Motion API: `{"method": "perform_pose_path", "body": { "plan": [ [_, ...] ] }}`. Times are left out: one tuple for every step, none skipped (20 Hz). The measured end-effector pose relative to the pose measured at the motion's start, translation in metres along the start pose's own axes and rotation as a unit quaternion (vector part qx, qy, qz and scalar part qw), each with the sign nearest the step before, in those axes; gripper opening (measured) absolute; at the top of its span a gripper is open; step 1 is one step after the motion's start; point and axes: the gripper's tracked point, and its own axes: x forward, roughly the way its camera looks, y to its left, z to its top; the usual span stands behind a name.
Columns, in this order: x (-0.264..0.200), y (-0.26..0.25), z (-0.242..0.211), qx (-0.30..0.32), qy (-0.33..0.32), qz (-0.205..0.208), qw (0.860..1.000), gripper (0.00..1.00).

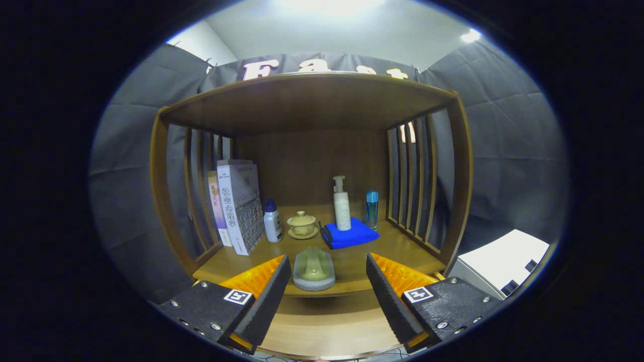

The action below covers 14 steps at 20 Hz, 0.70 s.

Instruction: Pull open the drawer, take out the items inside it, and place them on the countertop above the cabinet.

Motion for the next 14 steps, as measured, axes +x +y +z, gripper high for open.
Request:
{"method": "perform_pose_path", "body": {
  "plan": [
    [-0.006, 0.001, -0.004, -0.006, -0.005, 0.001, 1.000, 0.94],
    [-0.010, 0.003, -0.014, -0.012, -0.007, 0.002, 1.000, 0.94],
    [-0.014, 0.005, -0.020, -0.016, -0.009, 0.006, 1.000, 0.94],
    [-0.017, 0.007, -0.024, -0.019, -0.013, 0.008, 1.000, 0.94],
    [-0.021, 0.008, -0.027, -0.021, -0.017, 0.008, 1.000, 0.94],
    [-0.025, 0.009, -0.032, -0.020, -0.020, 0.008, 1.000, 0.94],
    [-0.031, 0.011, -0.038, -0.018, -0.025, 0.008, 0.999, 0.94],
    [-0.035, 0.012, -0.041, -0.016, -0.031, 0.009, 0.999, 0.94],
    [-0.040, 0.012, -0.044, -0.015, -0.039, 0.009, 0.999, 0.94],
    [-0.045, 0.011, -0.049, -0.015, -0.044, 0.007, 0.999, 0.94],
    [-0.050, 0.011, -0.055, -0.016, -0.047, 0.005, 0.999, 0.94],
    [-0.055, 0.010, -0.062, -0.016, -0.047, 0.004, 0.999, 0.94],
    [-0.059, 0.011, -0.070, -0.015, -0.047, 0.006, 0.999, 0.94],
    [-0.062, 0.011, -0.078, -0.015, -0.046, 0.007, 0.999, 0.94]
  ]
}}
